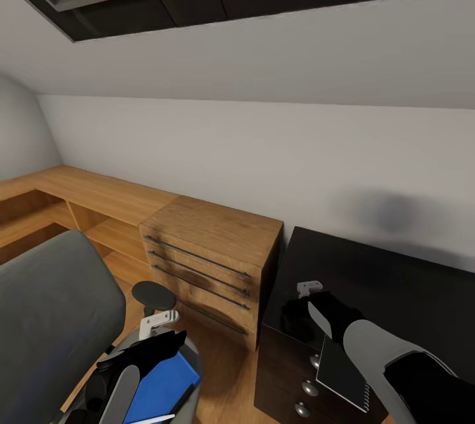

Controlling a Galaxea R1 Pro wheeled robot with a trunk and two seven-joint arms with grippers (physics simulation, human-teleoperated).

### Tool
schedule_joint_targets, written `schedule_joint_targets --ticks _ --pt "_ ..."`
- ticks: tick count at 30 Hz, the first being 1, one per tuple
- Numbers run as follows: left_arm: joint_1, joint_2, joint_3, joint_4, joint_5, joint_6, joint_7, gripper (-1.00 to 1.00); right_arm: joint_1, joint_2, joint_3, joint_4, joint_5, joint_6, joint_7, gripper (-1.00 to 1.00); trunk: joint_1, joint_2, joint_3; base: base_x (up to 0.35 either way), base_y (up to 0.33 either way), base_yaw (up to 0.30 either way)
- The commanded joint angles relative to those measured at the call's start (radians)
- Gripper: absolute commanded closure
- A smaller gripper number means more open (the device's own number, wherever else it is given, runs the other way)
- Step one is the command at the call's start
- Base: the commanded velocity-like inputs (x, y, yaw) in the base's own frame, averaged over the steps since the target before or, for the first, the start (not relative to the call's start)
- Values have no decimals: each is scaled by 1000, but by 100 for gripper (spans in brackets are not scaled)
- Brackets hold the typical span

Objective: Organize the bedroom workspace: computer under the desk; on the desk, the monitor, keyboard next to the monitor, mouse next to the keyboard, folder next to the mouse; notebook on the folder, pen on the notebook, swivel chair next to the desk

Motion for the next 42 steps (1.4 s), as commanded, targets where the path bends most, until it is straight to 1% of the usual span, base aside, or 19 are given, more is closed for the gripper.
schedule_joint_targets --ticks 1,5,19,21,24,26,29,32,34,35,36,37,38,40,42 --pt "-1 0 0 -1 11 2 10 -100 -1 -1 4 -1 -11 5 -1 100 0 -1 -1 0 0 0" --pt "-1 0 1 -1 11 3 10 -100 -1 -1 4 -3 -11 4 -1 100 0 -1 -1 0 0 0" --pt "-1 0 1 -1 11 3 11 -100 -1 -3 3 -14 -12 -2 -3 100 -54 97 43 -6 0 0" --pt "-1 0 1 -1 11 4 11 -100 -1 -4 3 -40 -12 -5 -3 100 -61 111 49 -202 0 0" --pt "-1 1 1 0 11 3 11 -100 3 -14 3 -145 -11 -2 -5 100 -73 132 58 -293 0 0" --pt "-1 0 1 0 11 3 11 -100 12 -30 3 -232 -14 6 -6 100 -80 146 65 -325 0 0" --pt "-1 0 1 0 11 3 11 -100 49 -55 2 -346 -19 37 -8 100 -92 167 74 -336 0 0" --pt "-1 1 2 0 11 2 11 -100 88 -76 1 -455 -24 87 -9 100 -103 188 83 -340 0 0" --pt "-1 1 2 0 11 2 11 -100 121 -90 0 -539 -44 126 -10 100 -111 202 90 -341 0 0" --pt "-1 0 1 0 11 2 11 -100 141 -98 0 -585 -61 144 -11 100 -115 209 93 -341 0 0" --pt "-1 0 1 0 11 2 11 -100 171 -110 0 -651 -84 170 -13 100 -119 216 96 -341 0 0" --pt "-1 0 1 0 11 2 11 -100 188 -118 -1 -689 -98 189 -15 100 -123 223 99 -341 0 0" --pt "-1 0 1 1 11 2 11 -100 203 -127 -3 -730 -113 223 -17 100 -126 230 102 -341 0 0" --pt "-1 0 1 2 11 3 11 -100 214 -133 -15 -765 -131 265 -20 100 -134 244 109 -341 0 0" --pt "-1 0 0 2 11 3 11 -100 220 -135 -38 -783 -156 293 -21 100 -142 258 115 -266 0 0"
